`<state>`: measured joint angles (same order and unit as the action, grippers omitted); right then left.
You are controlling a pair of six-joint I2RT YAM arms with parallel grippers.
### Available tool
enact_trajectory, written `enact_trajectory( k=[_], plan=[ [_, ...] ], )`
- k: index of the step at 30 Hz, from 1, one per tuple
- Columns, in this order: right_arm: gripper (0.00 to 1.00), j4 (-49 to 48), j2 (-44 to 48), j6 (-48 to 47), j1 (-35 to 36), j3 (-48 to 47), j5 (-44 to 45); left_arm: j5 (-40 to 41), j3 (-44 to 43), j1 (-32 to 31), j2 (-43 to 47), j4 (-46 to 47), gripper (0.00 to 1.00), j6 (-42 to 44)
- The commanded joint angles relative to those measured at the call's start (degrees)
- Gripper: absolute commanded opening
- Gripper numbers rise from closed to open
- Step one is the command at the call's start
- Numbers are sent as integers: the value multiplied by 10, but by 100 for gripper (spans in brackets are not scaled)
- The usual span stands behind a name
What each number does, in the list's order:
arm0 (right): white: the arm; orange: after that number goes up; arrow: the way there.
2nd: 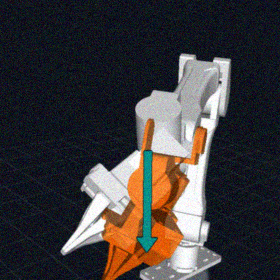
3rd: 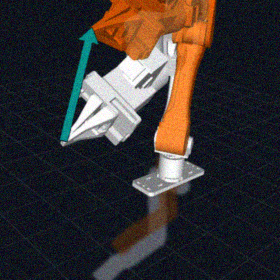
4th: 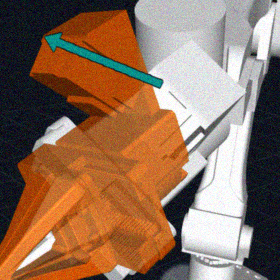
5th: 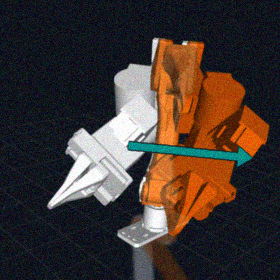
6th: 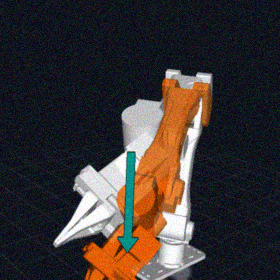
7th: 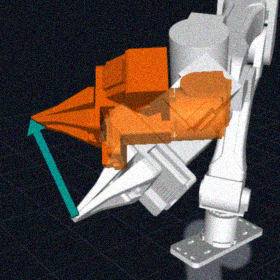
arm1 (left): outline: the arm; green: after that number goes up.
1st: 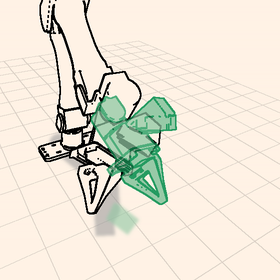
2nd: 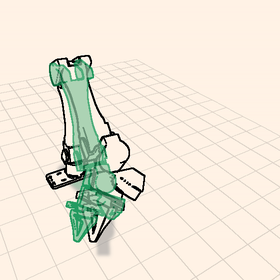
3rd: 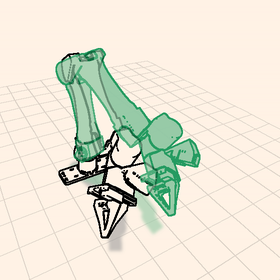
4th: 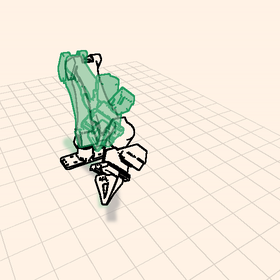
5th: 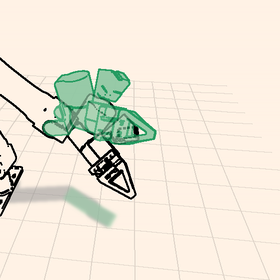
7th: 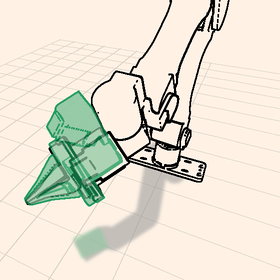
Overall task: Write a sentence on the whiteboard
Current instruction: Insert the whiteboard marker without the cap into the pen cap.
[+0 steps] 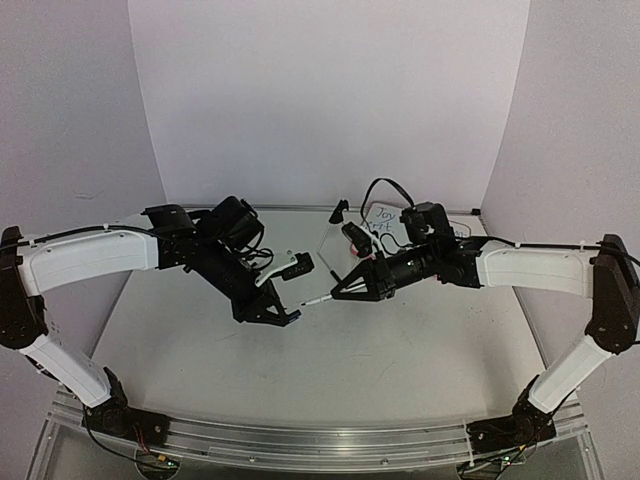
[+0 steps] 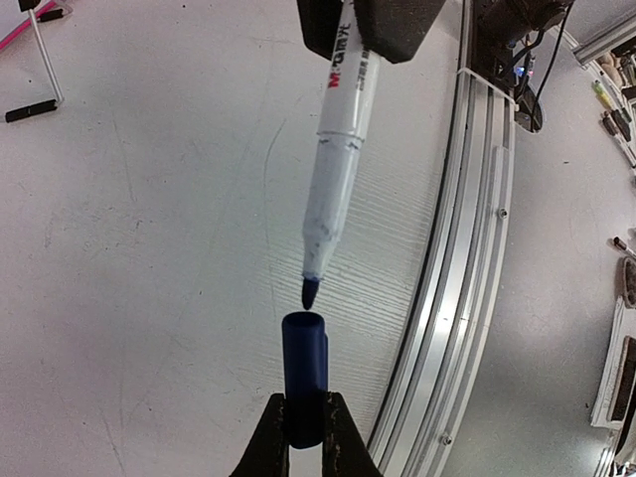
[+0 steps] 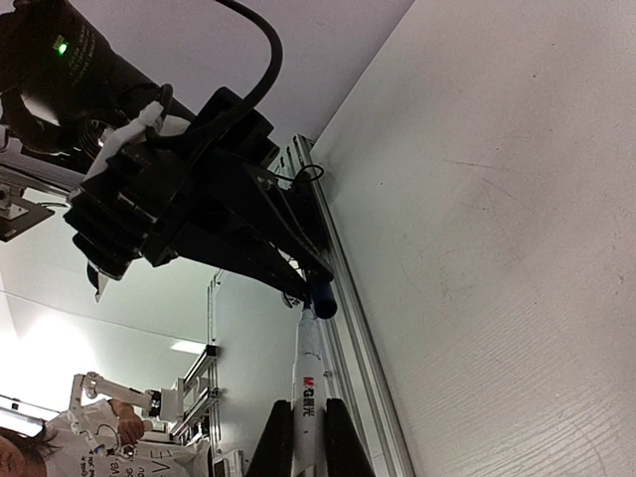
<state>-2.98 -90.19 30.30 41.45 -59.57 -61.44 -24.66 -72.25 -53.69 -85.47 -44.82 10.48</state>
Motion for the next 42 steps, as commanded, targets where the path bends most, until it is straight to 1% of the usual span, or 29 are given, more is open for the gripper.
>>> enact_trajectory(
  k=[1, 5, 15, 23, 32, 42],
  plan=[
    [0, -19, 7, 2, 2, 0, -19, 12, 1, 0, 26, 19, 0, -5],
    [0, -19, 5, 4, 3, 1, -21, 16, 0, 0, 32, 23, 0, -5],
    [0, -19, -7, 2, 9, -7, -22, -13, 1, 0, 36, 26, 0, 0],
    [0, -19, -8, 2, 10, -7, -23, -20, 4, 0, 40, 29, 0, 3],
    [0, -19, 28, -6, 9, -5, 9, -18, 28, -1, 50, 25, 0, -3],
    [0, -19, 6, 4, 12, -1, -14, -12, 20, 0, 55, 34, 0, -11]
  ],
)
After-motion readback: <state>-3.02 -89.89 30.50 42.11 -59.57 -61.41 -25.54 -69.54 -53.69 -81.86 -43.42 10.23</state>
